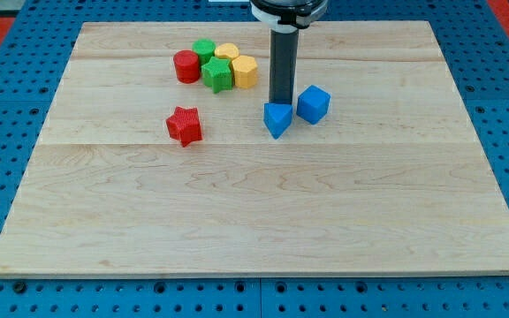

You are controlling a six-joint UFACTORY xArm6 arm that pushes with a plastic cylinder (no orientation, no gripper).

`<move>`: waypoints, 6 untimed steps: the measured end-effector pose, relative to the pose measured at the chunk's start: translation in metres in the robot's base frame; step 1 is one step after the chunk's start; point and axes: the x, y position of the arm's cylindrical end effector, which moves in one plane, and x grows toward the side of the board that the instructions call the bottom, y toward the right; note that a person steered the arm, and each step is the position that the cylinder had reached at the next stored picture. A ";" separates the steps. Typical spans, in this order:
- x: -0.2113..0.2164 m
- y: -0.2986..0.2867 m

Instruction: Move the blue triangle to the bottom of the blue cube

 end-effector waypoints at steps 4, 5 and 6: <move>0.035 -0.001; 0.035 0.031; 0.034 -0.001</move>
